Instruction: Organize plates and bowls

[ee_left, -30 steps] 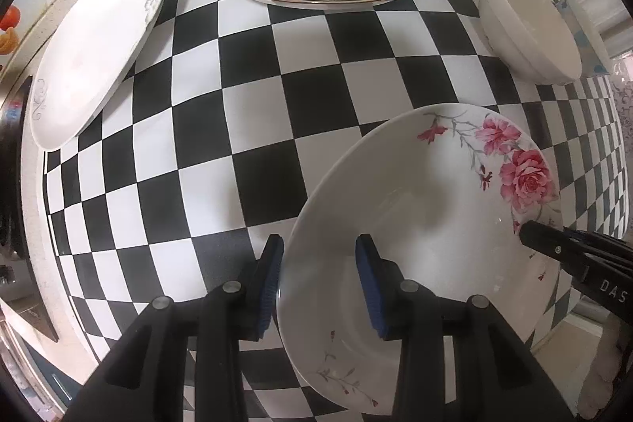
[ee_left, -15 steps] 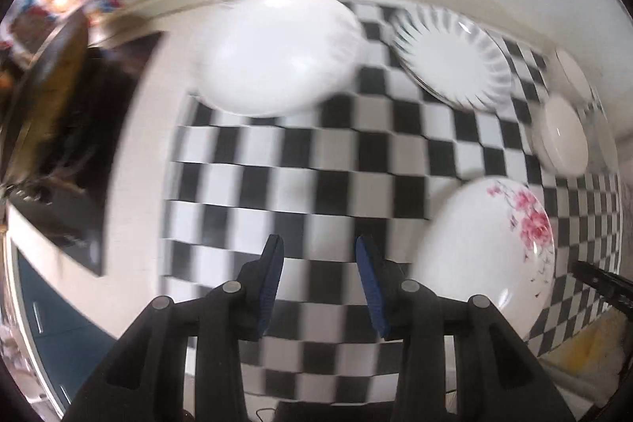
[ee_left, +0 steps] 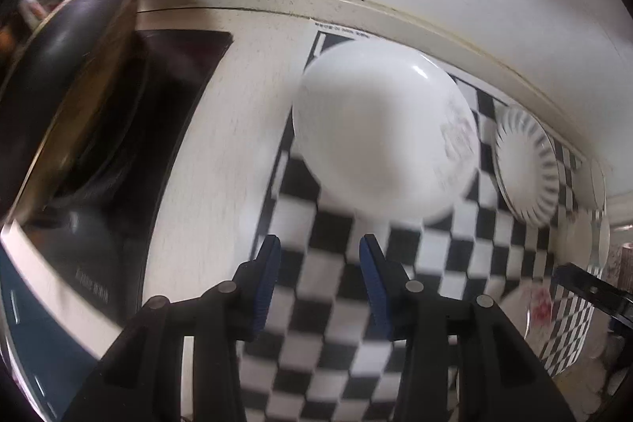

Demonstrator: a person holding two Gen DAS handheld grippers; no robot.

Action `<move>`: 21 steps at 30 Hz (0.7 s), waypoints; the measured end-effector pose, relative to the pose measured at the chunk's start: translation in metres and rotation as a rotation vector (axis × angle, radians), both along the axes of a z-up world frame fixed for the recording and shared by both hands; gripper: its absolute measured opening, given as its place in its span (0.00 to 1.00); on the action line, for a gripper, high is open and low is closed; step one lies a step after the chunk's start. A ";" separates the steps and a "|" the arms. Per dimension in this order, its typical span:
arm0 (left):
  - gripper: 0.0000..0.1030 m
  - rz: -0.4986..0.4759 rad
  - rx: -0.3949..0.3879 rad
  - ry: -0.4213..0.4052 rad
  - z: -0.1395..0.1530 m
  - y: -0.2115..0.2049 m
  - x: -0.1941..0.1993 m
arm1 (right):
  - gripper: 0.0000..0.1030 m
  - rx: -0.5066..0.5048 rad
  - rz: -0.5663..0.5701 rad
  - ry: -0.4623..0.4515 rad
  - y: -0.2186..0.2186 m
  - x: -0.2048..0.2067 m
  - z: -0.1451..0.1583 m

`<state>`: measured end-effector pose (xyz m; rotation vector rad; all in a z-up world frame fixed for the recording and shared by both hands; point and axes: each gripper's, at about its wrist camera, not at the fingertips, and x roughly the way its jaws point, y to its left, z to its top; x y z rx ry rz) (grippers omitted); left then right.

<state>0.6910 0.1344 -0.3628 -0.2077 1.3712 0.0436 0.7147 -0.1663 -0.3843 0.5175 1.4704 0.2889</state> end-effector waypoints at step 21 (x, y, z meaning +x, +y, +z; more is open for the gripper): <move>0.28 -0.159 -0.074 0.124 -0.093 0.022 0.150 | 0.31 -0.042 -0.069 0.150 0.073 0.115 -0.110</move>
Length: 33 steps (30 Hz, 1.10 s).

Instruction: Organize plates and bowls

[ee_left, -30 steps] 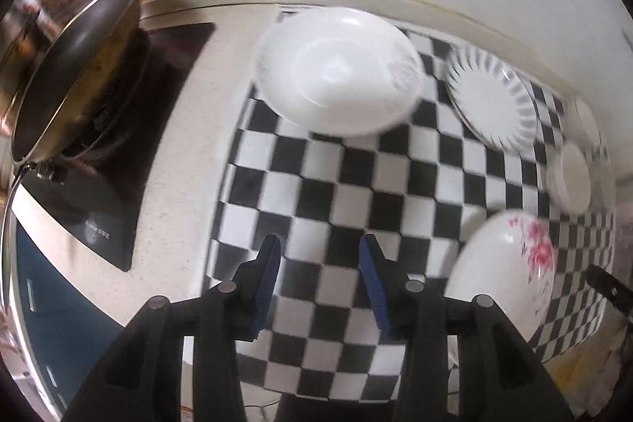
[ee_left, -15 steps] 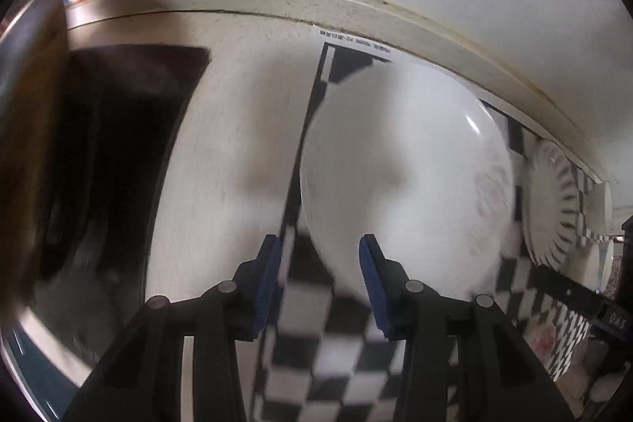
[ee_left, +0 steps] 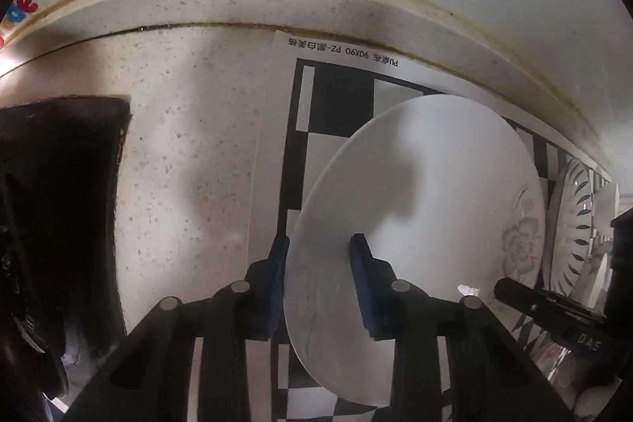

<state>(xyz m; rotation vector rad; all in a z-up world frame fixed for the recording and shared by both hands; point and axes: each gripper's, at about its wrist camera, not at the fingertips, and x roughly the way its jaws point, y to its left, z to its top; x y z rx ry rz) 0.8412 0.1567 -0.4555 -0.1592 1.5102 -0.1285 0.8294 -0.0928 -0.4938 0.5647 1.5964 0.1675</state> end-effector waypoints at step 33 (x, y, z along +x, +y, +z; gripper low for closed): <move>0.27 -0.026 0.029 -0.200 0.111 -0.058 -0.098 | 0.17 -0.020 0.057 -0.206 -0.047 -0.074 0.103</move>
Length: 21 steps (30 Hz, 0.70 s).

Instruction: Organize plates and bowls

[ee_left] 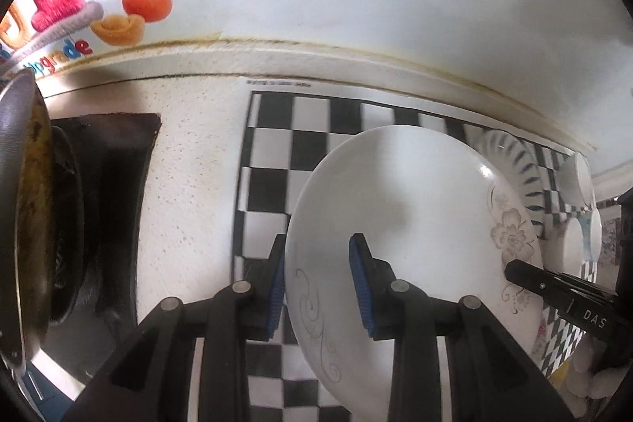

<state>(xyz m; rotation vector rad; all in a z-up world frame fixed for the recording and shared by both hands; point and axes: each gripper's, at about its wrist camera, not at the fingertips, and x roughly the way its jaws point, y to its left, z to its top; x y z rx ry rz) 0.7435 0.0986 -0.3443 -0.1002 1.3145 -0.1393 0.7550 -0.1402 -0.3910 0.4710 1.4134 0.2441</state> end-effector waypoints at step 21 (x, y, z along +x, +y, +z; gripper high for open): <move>0.27 -0.162 0.002 -0.018 0.013 -0.142 -0.121 | 0.17 -0.036 -0.088 -0.050 -0.150 -0.167 0.038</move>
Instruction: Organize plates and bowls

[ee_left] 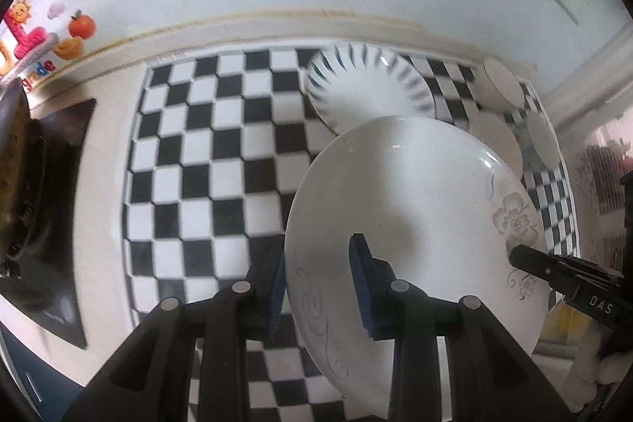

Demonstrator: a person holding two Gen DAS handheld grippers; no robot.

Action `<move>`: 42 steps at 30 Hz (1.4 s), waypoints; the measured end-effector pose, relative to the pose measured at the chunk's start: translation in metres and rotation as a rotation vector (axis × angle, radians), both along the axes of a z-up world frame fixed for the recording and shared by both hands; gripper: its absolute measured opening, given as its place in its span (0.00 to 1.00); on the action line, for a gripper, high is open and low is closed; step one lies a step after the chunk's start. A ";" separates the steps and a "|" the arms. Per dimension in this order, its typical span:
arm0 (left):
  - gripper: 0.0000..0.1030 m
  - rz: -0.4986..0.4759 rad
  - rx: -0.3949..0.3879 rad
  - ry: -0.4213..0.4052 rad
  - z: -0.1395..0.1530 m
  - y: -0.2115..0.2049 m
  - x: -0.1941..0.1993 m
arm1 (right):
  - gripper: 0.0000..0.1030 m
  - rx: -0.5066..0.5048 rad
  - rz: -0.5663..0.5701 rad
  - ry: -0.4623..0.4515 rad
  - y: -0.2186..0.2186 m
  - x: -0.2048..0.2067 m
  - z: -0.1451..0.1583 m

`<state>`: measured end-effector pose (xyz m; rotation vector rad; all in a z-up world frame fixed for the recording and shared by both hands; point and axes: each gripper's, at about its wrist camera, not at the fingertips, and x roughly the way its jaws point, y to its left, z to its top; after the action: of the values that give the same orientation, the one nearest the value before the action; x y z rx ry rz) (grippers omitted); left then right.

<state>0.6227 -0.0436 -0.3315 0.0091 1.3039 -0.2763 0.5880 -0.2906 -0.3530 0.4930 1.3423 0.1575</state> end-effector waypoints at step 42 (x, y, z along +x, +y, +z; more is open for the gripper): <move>0.27 -0.030 0.174 0.174 -0.095 -0.055 -0.069 | 0.16 -0.073 0.053 0.138 -0.038 -0.036 -0.079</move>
<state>0.5534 -0.0985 -0.4261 0.1550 1.4984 -0.1916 0.5519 -0.3285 -0.4315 0.4128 1.4917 0.1188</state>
